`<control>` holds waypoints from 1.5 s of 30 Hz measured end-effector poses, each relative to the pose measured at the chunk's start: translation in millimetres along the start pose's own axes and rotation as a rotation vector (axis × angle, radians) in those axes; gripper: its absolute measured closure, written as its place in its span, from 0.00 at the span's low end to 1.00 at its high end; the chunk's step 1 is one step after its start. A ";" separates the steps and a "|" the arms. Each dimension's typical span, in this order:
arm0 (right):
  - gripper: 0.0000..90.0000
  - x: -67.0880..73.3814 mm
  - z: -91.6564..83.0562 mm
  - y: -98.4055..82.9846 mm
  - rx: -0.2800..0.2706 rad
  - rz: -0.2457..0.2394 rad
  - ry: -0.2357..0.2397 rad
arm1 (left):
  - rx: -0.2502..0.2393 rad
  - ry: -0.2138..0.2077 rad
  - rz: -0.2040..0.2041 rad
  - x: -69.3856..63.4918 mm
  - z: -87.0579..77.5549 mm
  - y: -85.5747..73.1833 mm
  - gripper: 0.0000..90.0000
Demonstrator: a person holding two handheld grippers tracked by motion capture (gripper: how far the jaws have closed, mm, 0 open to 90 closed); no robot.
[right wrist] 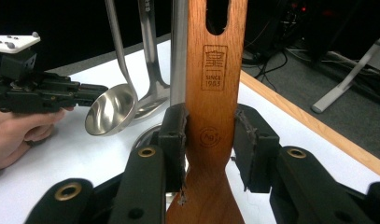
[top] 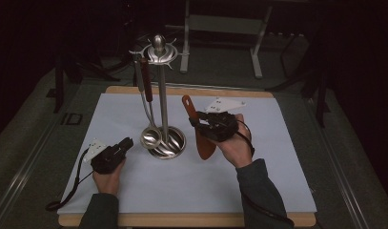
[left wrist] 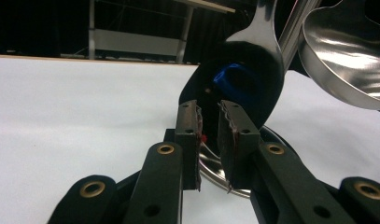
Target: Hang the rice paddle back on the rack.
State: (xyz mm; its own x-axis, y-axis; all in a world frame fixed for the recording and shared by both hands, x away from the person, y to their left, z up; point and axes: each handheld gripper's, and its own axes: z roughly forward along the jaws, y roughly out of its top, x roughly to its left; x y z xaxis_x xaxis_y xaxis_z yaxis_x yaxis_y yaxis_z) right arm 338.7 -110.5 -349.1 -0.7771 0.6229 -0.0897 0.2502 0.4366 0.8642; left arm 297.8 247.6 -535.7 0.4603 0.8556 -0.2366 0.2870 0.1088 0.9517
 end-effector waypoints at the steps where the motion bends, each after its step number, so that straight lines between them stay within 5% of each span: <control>1: 0.74 0.1 -0.9 0.7 -0.001 0.000 -0.001 | 0.000 0.000 0.001 0.1 0.0 0.0 0.87; 30: 0.74 8.1 -22.5 28.2 -0.113 -0.022 -0.018 | 0.000 -0.003 0.005 0.2 -0.4 0.3 0.87; 45: 0.74 9.0 -30.3 38.8 -0.172 -0.027 0.010 | -0.002 -0.003 0.003 0.0 -0.4 0.3 0.87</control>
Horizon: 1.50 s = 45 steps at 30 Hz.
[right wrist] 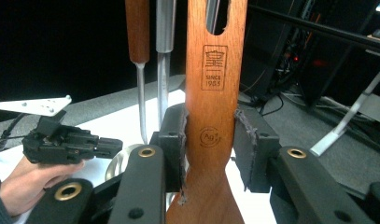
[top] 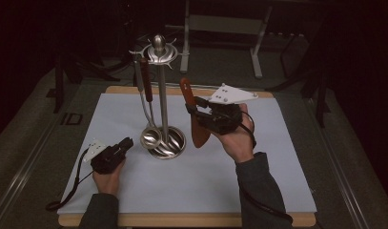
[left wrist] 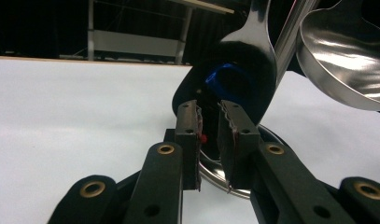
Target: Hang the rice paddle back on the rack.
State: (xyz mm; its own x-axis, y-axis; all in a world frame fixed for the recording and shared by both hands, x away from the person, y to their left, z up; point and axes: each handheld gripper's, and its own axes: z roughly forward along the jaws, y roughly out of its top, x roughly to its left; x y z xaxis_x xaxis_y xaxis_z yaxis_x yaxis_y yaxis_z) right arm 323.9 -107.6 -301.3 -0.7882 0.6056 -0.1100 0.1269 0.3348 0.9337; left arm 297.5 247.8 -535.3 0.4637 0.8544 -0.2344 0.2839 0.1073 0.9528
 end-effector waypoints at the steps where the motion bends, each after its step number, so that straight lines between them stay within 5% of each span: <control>1: 0.74 -0.6 0.1 0.3 -0.004 0.003 0.003 | 0.000 0.000 0.000 0.0 0.0 0.0 0.87; 24: 0.74 6.8 -2.7 26.8 -0.088 0.000 0.013 | 0.000 -0.001 0.000 0.2 0.1 0.0 0.87; 45: 0.73 8.7 17.8 38.5 -0.067 0.012 0.027 | -0.001 -0.001 -0.001 0.4 0.0 0.1 0.87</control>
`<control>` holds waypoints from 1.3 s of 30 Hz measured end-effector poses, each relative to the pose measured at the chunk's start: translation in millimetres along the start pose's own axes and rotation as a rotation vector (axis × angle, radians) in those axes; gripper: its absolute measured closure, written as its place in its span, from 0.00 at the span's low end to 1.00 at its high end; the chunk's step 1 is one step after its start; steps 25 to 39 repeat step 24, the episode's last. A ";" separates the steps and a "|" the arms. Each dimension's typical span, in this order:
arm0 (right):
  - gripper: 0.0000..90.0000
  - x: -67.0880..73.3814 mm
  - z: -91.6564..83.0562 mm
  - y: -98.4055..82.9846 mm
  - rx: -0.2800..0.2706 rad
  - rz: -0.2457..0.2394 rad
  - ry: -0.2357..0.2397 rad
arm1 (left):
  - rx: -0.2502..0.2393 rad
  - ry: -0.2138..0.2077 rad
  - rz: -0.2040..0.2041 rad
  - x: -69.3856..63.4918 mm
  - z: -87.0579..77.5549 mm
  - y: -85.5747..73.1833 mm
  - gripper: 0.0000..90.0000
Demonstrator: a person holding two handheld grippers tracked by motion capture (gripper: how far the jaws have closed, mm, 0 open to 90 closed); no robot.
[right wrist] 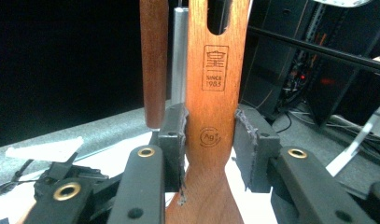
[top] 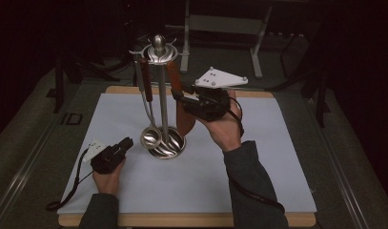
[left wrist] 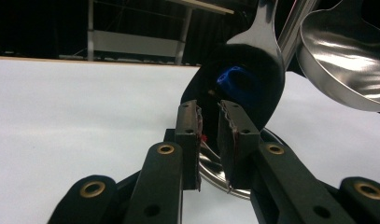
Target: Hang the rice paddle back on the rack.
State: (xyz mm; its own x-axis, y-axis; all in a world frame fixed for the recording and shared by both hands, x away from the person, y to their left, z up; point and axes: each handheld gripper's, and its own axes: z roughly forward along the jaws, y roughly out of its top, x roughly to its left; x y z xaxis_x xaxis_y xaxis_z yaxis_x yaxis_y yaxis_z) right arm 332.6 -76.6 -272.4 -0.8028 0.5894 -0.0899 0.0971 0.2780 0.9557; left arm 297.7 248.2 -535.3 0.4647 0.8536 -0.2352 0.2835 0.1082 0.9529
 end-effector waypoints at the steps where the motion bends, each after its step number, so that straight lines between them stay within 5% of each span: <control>1: 0.72 -0.2 0.0 -0.4 -0.001 -0.001 0.003 | 0.000 0.000 0.000 0.0 0.0 0.0 0.87; 12: 0.59 -7.4 -9.5 -20.6 0.019 0.026 0.008 | -0.002 0.001 0.000 -0.2 0.0 0.0 0.87; 24: 0.56 -37.0 -19.7 -52.5 0.143 0.059 -0.056 | 0.010 0.007 -0.005 0.3 0.9 -0.3 0.86; 39: 0.56 -37.0 -19.7 -52.5 0.143 0.059 -0.056 | 0.010 0.007 -0.005 0.3 0.9 -0.3 0.86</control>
